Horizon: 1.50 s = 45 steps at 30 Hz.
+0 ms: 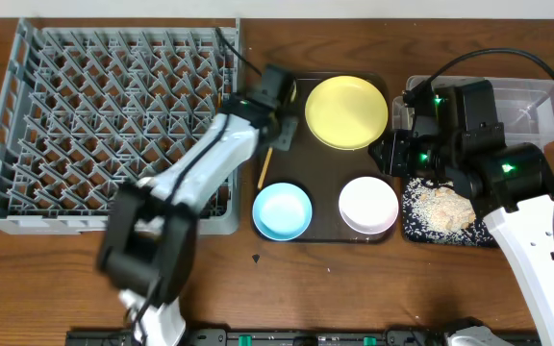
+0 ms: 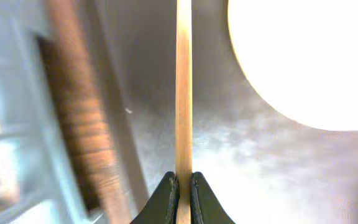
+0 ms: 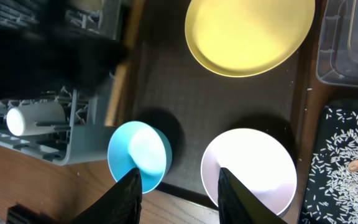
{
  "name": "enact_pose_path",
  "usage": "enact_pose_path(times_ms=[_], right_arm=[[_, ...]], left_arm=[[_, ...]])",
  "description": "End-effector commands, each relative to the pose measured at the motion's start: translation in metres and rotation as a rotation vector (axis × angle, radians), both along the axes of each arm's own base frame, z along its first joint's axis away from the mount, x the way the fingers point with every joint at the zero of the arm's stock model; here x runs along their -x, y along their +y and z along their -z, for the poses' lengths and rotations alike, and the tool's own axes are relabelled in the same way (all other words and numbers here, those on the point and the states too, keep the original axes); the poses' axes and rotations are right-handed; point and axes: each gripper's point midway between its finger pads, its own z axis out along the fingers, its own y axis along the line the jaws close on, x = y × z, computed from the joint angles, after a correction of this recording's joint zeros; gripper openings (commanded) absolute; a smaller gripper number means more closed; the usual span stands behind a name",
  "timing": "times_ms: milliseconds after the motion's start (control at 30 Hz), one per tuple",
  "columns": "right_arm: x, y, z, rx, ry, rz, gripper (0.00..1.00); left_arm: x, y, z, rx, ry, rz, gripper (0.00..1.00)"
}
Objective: Sort waste into correct bins and load items into the dishwasher
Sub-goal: 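Grasp the white bowl on the brown tray with the left gripper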
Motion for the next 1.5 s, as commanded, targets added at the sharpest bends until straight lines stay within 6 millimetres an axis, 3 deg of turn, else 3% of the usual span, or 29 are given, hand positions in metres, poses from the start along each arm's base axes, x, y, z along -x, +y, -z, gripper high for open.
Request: enact_pose_path(times_ms=[0, 100, 200, 367, 467, 567, 633, 667, 700, 833, 1000, 1100, 1233, 1333, 1467], right_arm=[[0.001, 0.002, -0.003, 0.007, -0.012, -0.016, 0.38], [0.001, 0.002, -0.002, 0.007, -0.01, -0.016, 0.38], [0.002, 0.002, -0.002, 0.008, -0.007, -0.016, 0.38], [0.001, 0.002, -0.002, 0.007, -0.01, -0.016, 0.38], [0.001, 0.002, -0.002, 0.007, -0.01, -0.016, 0.38], [0.001, 0.002, -0.002, 0.007, -0.01, -0.016, 0.38], [0.001, 0.002, -0.002, 0.008, -0.009, -0.016, 0.38], [0.001, 0.002, -0.002, 0.008, -0.01, -0.016, 0.38], [0.001, 0.002, -0.002, 0.008, -0.01, -0.016, 0.38], [-0.001, -0.002, -0.001, 0.027, -0.015, -0.001, 0.38], [-0.009, -0.023, 0.001, 0.081, -0.02, 0.087, 0.42], [-0.013, -0.035, 0.002, 0.065, -0.006, 0.152, 0.45], [-0.015, -0.043, 0.002, 0.05, 0.006, 0.188, 0.57], [-0.013, -0.043, 0.003, 0.053, 0.014, 0.186, 0.62], [-0.01, -0.043, 0.005, 0.057, 0.027, 0.184, 0.64]], left_arm=[[0.0, 0.025, -0.066, -0.003, -0.123, -0.049, 0.08], [0.008, 0.062, -0.076, -0.117, -0.13, -0.133, 0.08], [0.012, 0.091, -0.06, -0.189, -0.081, -0.191, 0.08], [0.01, 0.106, -0.017, -0.217, 0.026, -0.23, 0.08], [0.008, 0.106, -0.002, -0.231, 0.052, -0.227, 0.1], [0.006, 0.105, -0.002, -0.227, 0.046, -0.227, 0.17], [0.007, 0.099, -0.014, -0.205, 0.039, -0.214, 0.34], [0.008, 0.095, -0.022, -0.191, 0.03, -0.204, 0.43], [0.009, 0.089, -0.032, -0.17, 0.016, -0.192, 0.45], [0.028, 0.045, -0.071, 0.001, -0.016, -0.073, 0.45], [0.069, -0.028, -0.084, 0.256, 0.091, 0.151, 0.45], [0.094, -0.055, -0.072, 0.301, 0.17, 0.235, 0.45], [0.122, -0.08, -0.046, 0.306, 0.28, 0.292, 0.47], [0.147, -0.102, -0.015, 0.269, 0.368, 0.338, 0.52], [0.156, -0.126, 0.016, 0.227, 0.385, 0.389, 0.54]])
